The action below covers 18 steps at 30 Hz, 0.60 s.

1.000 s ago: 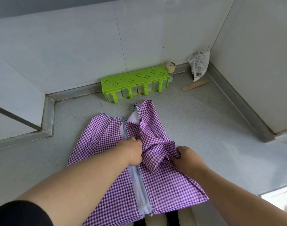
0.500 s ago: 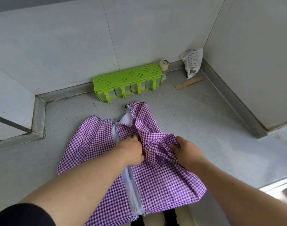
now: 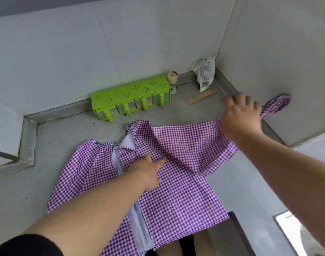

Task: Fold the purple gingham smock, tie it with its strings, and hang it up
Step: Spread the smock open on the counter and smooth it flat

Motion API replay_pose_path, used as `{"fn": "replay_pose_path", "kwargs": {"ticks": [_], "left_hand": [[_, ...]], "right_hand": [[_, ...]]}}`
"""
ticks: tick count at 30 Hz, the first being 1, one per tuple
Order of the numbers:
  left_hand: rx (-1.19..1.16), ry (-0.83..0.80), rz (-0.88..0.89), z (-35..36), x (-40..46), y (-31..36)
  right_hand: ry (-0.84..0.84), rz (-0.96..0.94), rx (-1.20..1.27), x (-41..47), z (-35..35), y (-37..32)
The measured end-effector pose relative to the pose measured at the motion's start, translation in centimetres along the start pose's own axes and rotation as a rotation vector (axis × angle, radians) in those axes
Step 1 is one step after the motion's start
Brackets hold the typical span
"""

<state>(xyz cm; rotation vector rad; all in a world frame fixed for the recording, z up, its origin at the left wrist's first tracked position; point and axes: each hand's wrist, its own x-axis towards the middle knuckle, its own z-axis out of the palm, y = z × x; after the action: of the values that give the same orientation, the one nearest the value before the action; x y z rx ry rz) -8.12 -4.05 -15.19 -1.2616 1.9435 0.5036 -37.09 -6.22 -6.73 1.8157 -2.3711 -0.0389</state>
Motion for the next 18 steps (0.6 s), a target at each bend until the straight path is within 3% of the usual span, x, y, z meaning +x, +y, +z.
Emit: {"fn": "replay_pose_path", "kwargs": {"ticks": [4, 6, 9, 15, 18], "left_hand": [[0.062, 0.027, 0.021, 0.2, 0.1, 0.3], [0.059, 0.041, 0.036, 0.3, 0.0, -0.1], [0.025, 0.056, 0.073, 1.2, -0.5, -1.5], [-0.004, 0.087, 0.136, 4.0, -2.4, -5.3], [-0.013, 0.158, 0.15, 4.7, -2.9, -6.7]], "right_hand": [[-0.367, -0.45, 0.17, -5.2, 1.9, -5.3], [-0.56, -0.563, 0.156, -7.3, 3.3, -7.3], [-0.721, -0.525, 0.132, -8.4, 5.1, -8.3], [-0.794, -0.272, -0.035, -5.4, 6.9, -6.1], [-0.703, -0.186, -0.154, -5.0, 6.3, -6.3]]}}
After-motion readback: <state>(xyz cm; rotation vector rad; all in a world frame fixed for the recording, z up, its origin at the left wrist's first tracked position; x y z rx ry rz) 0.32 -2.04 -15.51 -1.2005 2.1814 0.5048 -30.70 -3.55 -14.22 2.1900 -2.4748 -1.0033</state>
